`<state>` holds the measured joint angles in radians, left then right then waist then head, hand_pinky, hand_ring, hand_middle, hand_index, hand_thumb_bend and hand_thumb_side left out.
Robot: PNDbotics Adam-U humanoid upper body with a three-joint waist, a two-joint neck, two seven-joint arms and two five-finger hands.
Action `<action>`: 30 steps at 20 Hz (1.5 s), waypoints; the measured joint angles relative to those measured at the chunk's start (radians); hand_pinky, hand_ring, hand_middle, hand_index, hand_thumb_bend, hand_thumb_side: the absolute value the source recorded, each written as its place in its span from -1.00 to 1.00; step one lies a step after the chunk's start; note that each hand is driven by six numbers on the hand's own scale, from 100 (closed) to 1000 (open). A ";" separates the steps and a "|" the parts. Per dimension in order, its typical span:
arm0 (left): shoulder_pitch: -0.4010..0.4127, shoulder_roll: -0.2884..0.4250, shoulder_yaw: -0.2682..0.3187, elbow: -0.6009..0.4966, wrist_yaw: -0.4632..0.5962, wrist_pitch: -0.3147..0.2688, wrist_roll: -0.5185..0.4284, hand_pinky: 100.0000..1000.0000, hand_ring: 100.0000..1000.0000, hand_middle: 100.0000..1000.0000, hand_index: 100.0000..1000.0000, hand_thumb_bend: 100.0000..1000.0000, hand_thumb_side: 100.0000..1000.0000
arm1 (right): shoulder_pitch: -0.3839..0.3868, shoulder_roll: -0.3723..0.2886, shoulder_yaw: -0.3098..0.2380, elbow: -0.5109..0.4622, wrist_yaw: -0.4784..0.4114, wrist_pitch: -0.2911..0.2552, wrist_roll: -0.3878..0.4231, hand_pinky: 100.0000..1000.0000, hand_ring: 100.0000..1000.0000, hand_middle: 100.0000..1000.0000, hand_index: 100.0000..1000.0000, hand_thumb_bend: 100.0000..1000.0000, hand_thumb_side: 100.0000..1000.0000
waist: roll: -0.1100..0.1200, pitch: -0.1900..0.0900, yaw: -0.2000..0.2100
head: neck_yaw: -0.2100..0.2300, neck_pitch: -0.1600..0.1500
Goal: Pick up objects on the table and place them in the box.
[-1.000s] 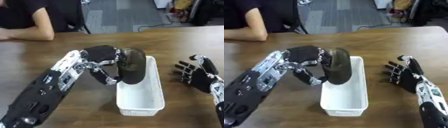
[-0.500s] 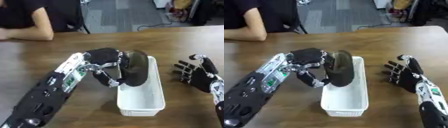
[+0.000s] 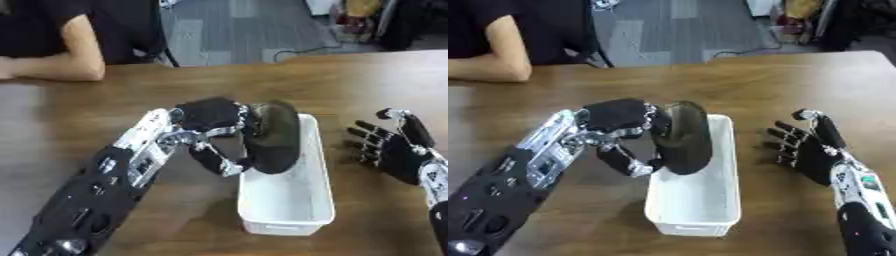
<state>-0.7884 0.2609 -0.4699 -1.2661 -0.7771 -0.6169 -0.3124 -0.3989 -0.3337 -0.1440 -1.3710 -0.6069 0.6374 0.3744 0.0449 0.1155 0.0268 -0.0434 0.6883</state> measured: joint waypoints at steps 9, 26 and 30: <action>0.003 0.000 0.000 0.017 0.000 -0.043 -0.103 -0.69 -1.00 -0.05 0.26 -1.00 0.33 | -0.002 0.000 0.000 -0.001 0.000 -0.001 0.000 -0.21 0.36 0.94 1.00 -1.00 1.00 | 0.000 0.005 0.000 | 0.000 0.000; 0.003 0.001 0.001 0.018 0.000 -0.041 -0.118 -0.67 -1.00 0.00 0.27 -1.00 0.36 | -0.003 0.000 -0.001 -0.001 0.000 0.000 0.000 -0.21 0.36 0.94 1.00 -1.00 1.00 | 0.001 0.005 0.000 | 0.000 -0.004; 0.003 0.001 0.006 0.013 0.002 -0.044 -0.111 -0.68 -1.00 -0.03 0.28 -1.00 0.26 | -0.003 0.000 -0.003 -0.002 0.000 0.000 0.000 -0.21 0.36 0.94 1.00 -1.00 1.00 | 0.001 0.005 0.002 | 0.000 -0.007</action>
<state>-0.7858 0.2618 -0.4643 -1.2530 -0.7755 -0.6609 -0.4231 -0.4014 -0.3337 -0.1473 -1.3729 -0.6066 0.6370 0.3742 0.0463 0.1207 0.0289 -0.0437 0.6809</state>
